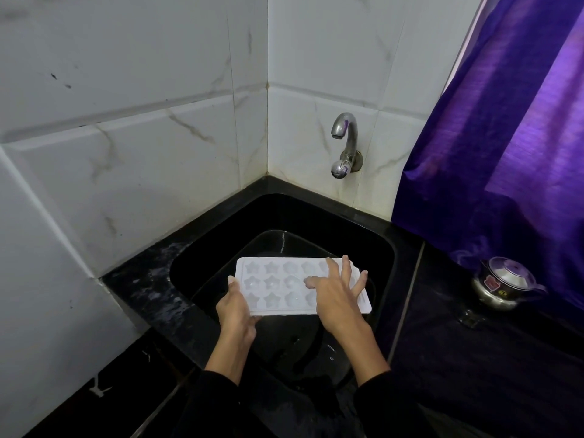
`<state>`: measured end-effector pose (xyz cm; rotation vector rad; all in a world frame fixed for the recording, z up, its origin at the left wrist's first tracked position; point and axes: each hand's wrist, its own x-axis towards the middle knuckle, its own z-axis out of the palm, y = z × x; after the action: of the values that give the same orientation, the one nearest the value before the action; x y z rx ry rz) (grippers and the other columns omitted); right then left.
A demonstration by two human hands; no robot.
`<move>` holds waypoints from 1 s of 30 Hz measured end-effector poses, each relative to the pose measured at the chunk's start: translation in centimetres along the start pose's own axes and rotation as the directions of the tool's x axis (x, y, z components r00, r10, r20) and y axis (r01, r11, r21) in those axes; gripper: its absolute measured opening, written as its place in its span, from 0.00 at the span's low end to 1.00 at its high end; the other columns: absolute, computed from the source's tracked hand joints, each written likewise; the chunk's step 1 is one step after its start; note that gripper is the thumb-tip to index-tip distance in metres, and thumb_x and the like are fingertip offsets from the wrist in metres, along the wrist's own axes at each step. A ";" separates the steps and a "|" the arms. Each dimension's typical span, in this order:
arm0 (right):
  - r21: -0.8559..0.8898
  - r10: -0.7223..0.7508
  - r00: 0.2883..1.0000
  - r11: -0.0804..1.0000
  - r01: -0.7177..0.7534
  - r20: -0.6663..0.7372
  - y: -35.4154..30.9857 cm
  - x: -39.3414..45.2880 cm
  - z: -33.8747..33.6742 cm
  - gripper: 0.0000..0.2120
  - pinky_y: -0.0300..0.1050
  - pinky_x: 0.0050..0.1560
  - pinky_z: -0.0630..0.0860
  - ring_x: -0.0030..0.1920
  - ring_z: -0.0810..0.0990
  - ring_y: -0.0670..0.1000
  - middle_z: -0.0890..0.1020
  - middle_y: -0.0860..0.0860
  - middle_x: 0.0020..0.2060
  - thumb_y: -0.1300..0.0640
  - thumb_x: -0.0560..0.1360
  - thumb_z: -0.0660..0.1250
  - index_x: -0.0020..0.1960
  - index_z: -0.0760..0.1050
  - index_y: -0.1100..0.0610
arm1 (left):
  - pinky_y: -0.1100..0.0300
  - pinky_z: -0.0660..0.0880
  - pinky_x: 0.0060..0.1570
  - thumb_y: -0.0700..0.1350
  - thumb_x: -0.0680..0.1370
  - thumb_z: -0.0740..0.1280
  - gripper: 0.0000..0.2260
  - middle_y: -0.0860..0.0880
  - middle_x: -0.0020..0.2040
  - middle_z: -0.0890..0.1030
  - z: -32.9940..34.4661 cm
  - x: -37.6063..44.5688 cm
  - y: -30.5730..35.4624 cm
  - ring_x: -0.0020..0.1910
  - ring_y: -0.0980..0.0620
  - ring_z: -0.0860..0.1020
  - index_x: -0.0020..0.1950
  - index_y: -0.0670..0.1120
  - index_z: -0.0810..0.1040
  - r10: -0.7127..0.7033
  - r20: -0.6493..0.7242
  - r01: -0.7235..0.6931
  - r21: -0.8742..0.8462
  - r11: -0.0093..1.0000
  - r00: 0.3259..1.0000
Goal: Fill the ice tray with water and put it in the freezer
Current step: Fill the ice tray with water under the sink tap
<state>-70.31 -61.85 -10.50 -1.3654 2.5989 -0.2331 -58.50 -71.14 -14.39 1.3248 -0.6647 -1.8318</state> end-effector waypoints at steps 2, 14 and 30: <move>-0.002 0.001 1.000 1.000 -0.001 0.004 0.1 -0.1 0.0 0.36 0.71 0.70 0.32 0.76 0.32 0.63 0.48 0.59 0.77 0.80 0.65 0.58 0.64 0.75 0.49 | 0.46 0.78 0.46 0.55 0.82 0.57 0.16 0.44 0.47 0.81 -0.1 0.0 0.0 0.47 0.43 0.81 0.47 0.45 0.75 0.000 0.003 0.000 0.001 1.000 1.000; 0.030 -0.117 0.992 0.993 0.118 -0.039 -1.4 0.0 0.1 0.34 0.68 0.71 0.32 0.76 0.31 0.62 0.45 0.58 0.78 0.78 0.68 0.58 0.64 0.71 0.48 | 0.50 0.79 0.39 0.55 0.82 0.56 0.15 0.44 0.45 0.81 0.2 -0.3 -0.1 0.43 0.45 0.81 0.45 0.46 0.75 0.005 -0.004 -0.005 0.012 1.000 1.000; -0.051 -0.113 0.994 0.992 0.113 -0.001 -2.1 0.0 0.5 0.30 0.69 0.69 0.30 0.76 0.34 0.63 0.49 0.58 0.78 0.76 0.72 0.62 0.65 0.73 0.49 | 0.52 0.78 0.38 0.55 0.82 0.56 0.16 0.44 0.46 0.82 0.2 -0.2 -0.4 0.44 0.45 0.81 0.48 0.45 0.76 0.008 -0.006 -0.008 0.028 1.000 1.000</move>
<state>-68.53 -62.99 -10.46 -1.5332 2.5504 -0.1881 -58.78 -70.76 -14.56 1.3440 -0.6936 -1.8172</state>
